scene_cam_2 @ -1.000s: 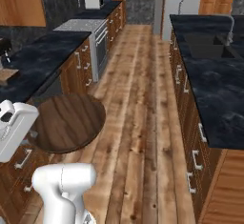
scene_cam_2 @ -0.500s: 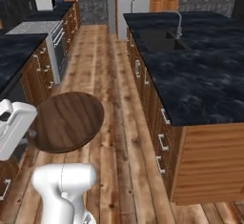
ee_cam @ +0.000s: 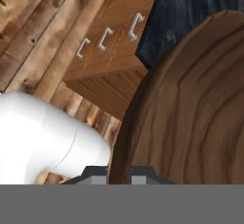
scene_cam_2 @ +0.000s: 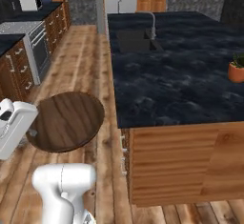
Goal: Pick up the bowls from the cabinet and place each bowl in front of a stool on the dining counter.
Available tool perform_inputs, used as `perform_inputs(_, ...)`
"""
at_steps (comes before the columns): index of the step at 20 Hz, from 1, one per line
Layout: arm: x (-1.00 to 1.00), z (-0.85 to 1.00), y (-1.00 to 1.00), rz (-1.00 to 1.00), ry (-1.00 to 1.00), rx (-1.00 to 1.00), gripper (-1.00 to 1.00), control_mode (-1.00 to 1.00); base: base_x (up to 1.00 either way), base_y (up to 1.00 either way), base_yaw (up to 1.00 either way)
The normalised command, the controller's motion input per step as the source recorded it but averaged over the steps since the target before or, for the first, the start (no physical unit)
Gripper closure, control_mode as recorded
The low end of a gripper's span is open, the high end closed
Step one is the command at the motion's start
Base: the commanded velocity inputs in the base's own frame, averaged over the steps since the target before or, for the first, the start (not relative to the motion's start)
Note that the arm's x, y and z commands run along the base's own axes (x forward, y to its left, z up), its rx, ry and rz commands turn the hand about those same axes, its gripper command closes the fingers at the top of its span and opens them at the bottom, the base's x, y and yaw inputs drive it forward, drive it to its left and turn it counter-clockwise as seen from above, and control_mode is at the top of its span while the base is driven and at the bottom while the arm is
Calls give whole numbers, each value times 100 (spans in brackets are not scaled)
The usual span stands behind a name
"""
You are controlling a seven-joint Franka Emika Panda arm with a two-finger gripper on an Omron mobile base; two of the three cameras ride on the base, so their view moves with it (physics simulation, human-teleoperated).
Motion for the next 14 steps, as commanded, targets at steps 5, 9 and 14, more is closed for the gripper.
perform_inputs(5, 0, 0, 0, 0, 0, 0, 100, 100, 0, -100, 0)
perform_inputs(9, 0, 0, 0, 0, 0, 0, 100, 100, 0, -100, 0)
perform_inputs(14, 0, 0, 0, 0, 0, 0, 100, 100, 5, -100, 0)
